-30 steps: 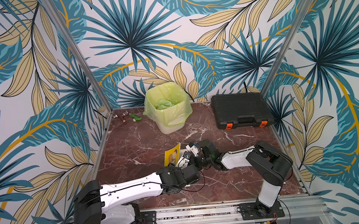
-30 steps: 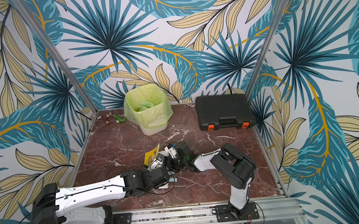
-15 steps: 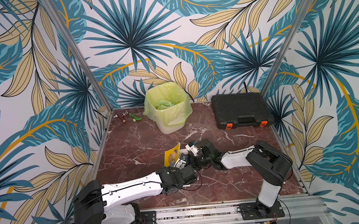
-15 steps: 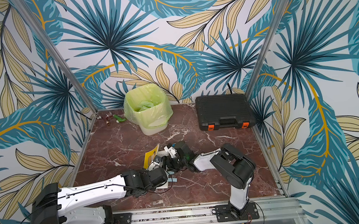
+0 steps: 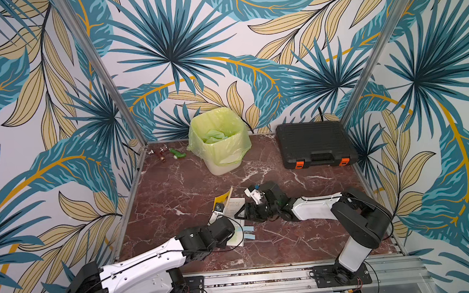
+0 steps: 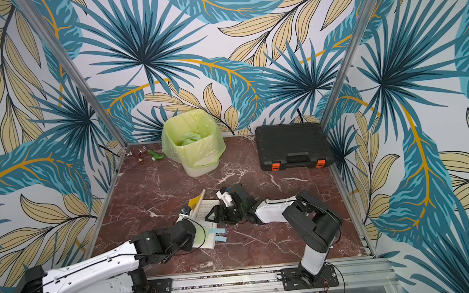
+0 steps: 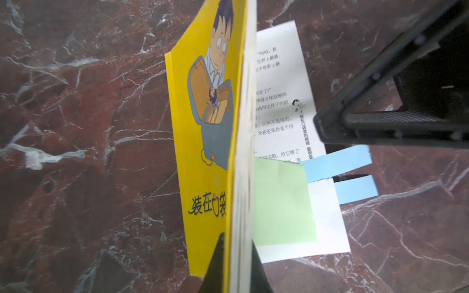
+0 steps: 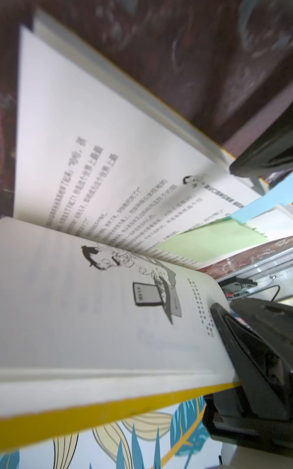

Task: Peel off the used sticky note
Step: Open the book at the center of the board.

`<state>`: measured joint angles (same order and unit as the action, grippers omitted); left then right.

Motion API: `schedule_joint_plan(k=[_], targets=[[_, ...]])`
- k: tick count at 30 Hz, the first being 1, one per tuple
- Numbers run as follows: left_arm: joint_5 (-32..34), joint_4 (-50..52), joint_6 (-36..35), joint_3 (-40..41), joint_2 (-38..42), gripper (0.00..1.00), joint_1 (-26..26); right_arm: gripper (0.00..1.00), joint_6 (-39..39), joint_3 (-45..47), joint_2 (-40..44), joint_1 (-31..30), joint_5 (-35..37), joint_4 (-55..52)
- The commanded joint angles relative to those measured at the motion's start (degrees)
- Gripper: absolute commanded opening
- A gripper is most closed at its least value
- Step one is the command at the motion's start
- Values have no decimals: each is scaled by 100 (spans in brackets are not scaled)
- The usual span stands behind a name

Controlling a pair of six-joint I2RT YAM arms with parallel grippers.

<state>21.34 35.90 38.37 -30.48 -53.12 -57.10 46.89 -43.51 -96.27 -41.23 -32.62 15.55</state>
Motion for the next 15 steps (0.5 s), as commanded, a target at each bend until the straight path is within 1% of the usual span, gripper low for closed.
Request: schedule_joint_plan(k=[1,4,5,7,12,15], targets=[[-122,-483,392,675,741,0,239,76,-1074,-111,513,13,932,-1259],[-132,-503,566,1047,1520,0,379,72,-1592,-183,826,-86,1403,-1708],[-157,-476,624,1136,1707,0,430,71,-1765,-239,876,-168,1453,-1799],[-226,-486,724,1318,2021,0,504,71,-1798,-346,845,-271,1251,-1840],[-341,-459,860,1526,2325,0,550,67,-784,-304,408,-347,392,-1099],[-351,-437,869,1560,2372,0,558,65,-275,-317,114,-445,65,-569]])
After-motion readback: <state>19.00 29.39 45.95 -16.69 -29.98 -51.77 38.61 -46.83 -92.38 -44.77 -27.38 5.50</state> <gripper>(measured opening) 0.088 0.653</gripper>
